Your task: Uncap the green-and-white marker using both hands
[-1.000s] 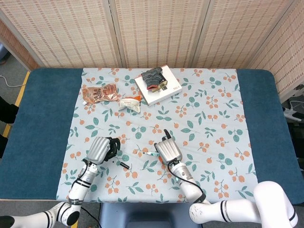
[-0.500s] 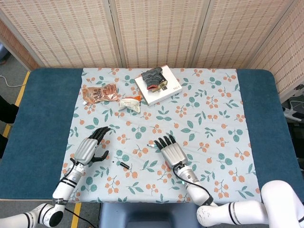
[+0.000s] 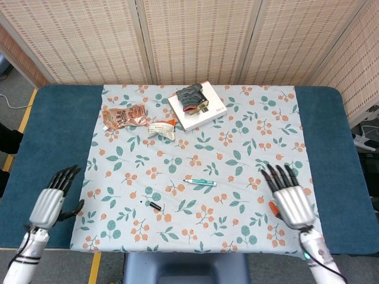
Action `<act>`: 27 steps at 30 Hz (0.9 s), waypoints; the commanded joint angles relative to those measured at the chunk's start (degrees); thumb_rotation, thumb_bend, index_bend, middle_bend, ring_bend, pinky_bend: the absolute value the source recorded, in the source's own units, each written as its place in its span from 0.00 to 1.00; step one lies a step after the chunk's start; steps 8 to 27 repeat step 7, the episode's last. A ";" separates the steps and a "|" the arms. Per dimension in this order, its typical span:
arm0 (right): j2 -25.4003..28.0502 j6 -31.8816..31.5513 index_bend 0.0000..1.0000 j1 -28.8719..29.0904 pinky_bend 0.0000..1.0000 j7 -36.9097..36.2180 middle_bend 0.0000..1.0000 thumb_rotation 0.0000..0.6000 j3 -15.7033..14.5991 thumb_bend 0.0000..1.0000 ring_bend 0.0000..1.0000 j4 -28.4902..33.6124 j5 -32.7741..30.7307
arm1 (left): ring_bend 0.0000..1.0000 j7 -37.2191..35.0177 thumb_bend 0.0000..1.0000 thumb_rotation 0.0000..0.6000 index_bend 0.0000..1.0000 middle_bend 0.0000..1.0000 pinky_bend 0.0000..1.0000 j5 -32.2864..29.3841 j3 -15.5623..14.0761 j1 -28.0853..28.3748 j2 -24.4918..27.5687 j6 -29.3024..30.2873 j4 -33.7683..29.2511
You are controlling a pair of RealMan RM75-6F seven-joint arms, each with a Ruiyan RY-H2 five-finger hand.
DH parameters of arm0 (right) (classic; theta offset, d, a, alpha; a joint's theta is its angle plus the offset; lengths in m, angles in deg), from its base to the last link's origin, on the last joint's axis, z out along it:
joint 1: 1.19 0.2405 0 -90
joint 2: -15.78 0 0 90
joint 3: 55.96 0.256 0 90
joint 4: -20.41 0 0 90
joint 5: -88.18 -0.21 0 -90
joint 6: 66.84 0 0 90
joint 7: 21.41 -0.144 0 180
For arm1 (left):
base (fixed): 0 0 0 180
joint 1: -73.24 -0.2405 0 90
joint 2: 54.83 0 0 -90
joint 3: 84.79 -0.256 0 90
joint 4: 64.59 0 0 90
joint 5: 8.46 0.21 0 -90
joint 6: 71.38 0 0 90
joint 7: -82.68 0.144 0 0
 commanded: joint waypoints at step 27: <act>7.07 -8.06 0.00 -13.48 0.00 -18.43 0.00 1.00 -0.37 0.21 0.00 -12.23 2.35 | 0.00 3.62 0.38 1.00 0.00 0.00 0.02 0.59 -1.83 -4.24 4.81 1.05 0.19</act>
